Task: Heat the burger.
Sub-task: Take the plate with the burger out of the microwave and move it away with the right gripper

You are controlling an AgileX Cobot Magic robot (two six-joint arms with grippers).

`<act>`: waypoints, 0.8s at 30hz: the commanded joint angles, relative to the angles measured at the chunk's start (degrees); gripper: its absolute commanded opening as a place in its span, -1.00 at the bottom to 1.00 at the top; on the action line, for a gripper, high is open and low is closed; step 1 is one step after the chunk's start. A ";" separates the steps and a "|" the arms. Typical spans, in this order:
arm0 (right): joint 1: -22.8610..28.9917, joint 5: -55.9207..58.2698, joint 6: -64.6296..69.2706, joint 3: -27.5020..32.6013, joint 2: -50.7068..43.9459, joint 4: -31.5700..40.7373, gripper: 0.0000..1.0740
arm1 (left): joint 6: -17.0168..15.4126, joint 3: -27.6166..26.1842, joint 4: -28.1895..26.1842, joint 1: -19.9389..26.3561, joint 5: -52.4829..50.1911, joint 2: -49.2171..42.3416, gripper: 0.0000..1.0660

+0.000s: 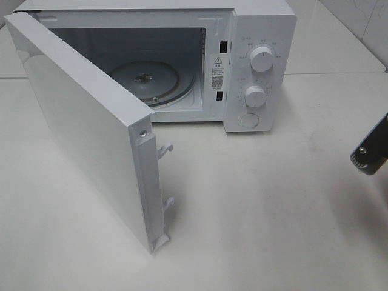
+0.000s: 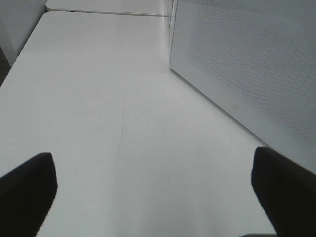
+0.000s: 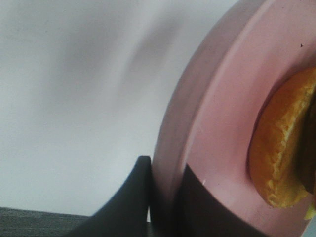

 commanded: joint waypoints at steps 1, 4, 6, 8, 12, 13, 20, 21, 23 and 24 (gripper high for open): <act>-0.29 3.95 4.87 -1.72 2.46 -4.93 -1.00 | 0.00 0.17 -0.23 0.06 -0.80 -0.86 0.88; -0.29 5.33 8.48 -2.92 5.33 -4.93 -1.00 | 0.00 0.17 -0.23 0.06 -0.80 -0.86 0.88; -0.29 5.84 11.52 -3.50 7.16 -4.93 -1.00 | 0.00 0.17 -0.23 0.06 -0.80 -0.86 0.88; -0.29 5.79 15.47 -3.90 9.28 -4.93 -1.00 | 0.00 0.17 -0.23 0.06 -0.80 -0.86 0.88; -0.29 5.10 19.19 -3.90 11.75 -4.93 -1.00 | 0.00 0.17 -0.23 0.06 -0.80 -0.86 0.88; -0.29 4.76 19.82 -3.90 12.43 -4.93 -1.00 | 0.00 0.17 -0.23 0.06 -0.80 -0.86 0.88; -0.29 0.97 23.15 -3.90 16.96 -4.87 -1.00 | 0.00 0.17 -0.23 0.06 -0.80 -0.86 0.88; -0.29 0.97 23.15 -3.90 16.96 -4.87 -1.00 | 0.00 0.17 -0.23 0.06 -0.80 -0.86 0.88; -0.29 -0.69 24.58 -3.90 19.71 -4.87 -1.00 | 0.00 0.17 -0.23 0.06 -0.80 -0.86 0.88; -0.29 -0.69 24.58 -3.90 19.71 -4.87 -1.00 | 0.00 0.17 -0.23 0.06 -0.80 -0.86 0.88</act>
